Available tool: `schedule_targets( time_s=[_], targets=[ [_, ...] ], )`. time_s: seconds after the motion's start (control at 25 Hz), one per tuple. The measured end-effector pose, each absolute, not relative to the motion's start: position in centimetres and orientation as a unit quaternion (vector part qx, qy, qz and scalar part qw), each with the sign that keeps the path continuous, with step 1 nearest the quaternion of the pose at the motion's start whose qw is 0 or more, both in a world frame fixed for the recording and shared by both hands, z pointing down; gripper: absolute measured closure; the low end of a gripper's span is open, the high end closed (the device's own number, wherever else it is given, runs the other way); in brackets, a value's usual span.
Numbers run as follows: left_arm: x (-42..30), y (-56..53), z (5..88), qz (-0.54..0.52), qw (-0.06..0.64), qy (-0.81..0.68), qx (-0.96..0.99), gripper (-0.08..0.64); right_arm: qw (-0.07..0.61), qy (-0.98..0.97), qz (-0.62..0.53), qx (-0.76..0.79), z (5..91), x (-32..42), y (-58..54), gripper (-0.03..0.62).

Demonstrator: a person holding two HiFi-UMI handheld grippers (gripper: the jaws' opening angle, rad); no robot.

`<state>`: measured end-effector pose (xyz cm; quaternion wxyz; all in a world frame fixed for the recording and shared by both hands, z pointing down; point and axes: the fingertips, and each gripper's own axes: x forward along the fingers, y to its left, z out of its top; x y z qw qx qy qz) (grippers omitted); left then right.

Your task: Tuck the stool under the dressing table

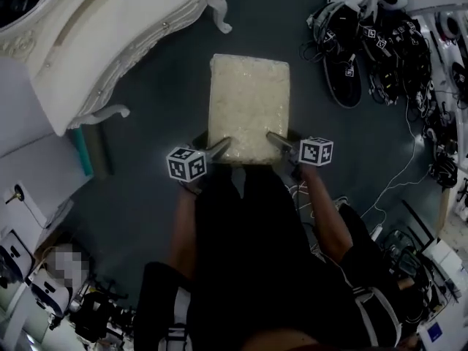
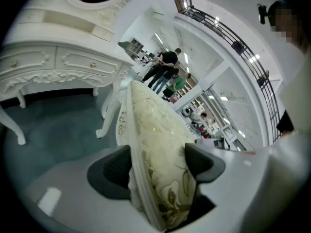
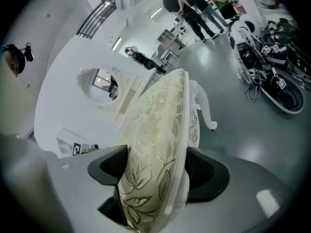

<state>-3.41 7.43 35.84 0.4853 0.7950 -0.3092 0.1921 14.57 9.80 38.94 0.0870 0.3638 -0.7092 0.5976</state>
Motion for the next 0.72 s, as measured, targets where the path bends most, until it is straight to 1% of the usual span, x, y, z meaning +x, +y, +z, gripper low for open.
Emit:
schedule_targets(
  time_s=[0.24,0.44,0.6,0.72],
  targets=[
    [-15.2,10.2,34.7,0.128,0.499,-0.384,0.766,0.213,0.144,-0.740,0.582,0.304,37.7,3.1,9.2,0.218],
    [-24.3,12.0,35.7,0.075,0.500,-0.447,0.738,0.213,0.185,-0.757,0.571,0.259,38.6,-6.3,8.4,0.218],
    [-29.0,13.2,36.9,0.048,0.506,-0.480,0.715,0.213,0.217,-0.759,0.569,0.230,40.8,-10.8,8.4,0.218],
    [-31.7,12.8,38.3,0.035,0.508,-0.496,0.703,0.213,0.224,-0.763,0.568,0.212,41.6,-14.1,7.1,0.218]
  ],
)
